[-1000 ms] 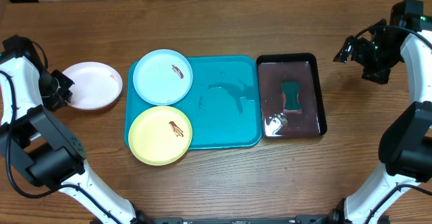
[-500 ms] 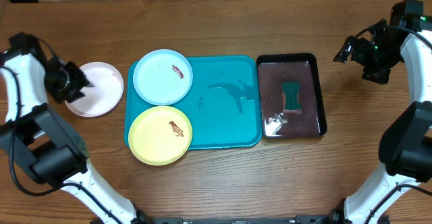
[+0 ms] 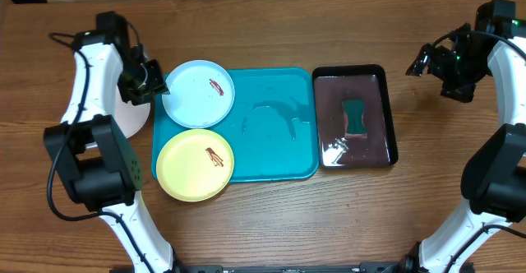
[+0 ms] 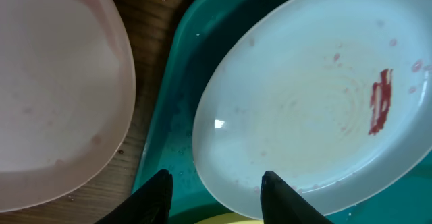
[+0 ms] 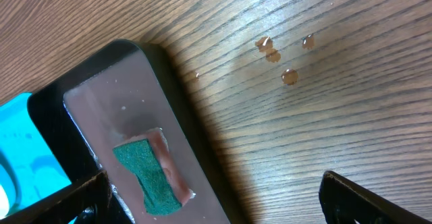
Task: Clean dirty plates on tray and stack at the side
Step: 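Move the left gripper to the light-blue plate rim and grip it, then drag the light-blue plate to the center of the teal tray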
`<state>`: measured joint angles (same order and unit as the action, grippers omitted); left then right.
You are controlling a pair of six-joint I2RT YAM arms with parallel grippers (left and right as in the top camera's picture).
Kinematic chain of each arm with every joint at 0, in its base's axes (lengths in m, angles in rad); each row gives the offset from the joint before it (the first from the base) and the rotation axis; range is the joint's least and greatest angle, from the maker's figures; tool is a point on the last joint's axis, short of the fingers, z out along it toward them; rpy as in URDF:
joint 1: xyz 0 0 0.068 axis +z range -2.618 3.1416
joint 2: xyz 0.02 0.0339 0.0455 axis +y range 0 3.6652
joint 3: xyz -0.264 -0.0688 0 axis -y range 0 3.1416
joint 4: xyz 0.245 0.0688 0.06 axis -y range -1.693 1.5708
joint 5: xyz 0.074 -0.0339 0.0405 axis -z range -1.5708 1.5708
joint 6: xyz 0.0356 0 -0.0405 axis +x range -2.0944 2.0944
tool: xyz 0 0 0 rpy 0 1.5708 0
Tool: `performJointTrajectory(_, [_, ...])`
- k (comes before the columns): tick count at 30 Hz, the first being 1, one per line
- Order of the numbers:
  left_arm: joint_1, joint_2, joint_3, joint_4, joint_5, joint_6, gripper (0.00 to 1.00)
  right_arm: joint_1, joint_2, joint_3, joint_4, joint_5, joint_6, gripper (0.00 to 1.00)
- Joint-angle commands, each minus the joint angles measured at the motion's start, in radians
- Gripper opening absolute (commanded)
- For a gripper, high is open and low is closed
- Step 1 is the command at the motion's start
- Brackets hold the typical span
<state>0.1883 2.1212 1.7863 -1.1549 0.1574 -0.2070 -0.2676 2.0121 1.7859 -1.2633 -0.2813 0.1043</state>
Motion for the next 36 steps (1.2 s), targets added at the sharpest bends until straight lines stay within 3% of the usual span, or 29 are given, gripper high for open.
performJointTrajectory(1, [-0.022,-0.001,0.007,-0.003,-0.088,-0.023,0.43,-0.002,-0.026,0.02,0.005,-0.001,0.0,1.0])
performJointTrajectory(16, [-0.026,-0.001,-0.158,0.121,-0.06,-0.045,0.35,-0.002,-0.026,0.02,0.005,-0.001,0.0,1.0])
performJointTrajectory(22, [-0.026,-0.001,-0.193,0.16,-0.025,-0.045,0.23,-0.002,-0.026,0.02,0.005,-0.001,0.0,1.0])
performJointTrajectory(25, [-0.026,-0.001,-0.195,0.162,0.019,-0.044,0.04,-0.002,-0.026,0.02,0.005,-0.001,0.0,1.0])
performJointTrajectory(31, [-0.042,-0.001,-0.195,0.163,0.164,-0.039,0.04,-0.002,-0.026,0.02,0.005,-0.001,0.0,1.0])
performJointTrajectory(36, [-0.101,-0.001,-0.195,0.157,0.184,-0.028,0.04,-0.002,-0.026,0.02,0.005,-0.001,0.0,1.0])
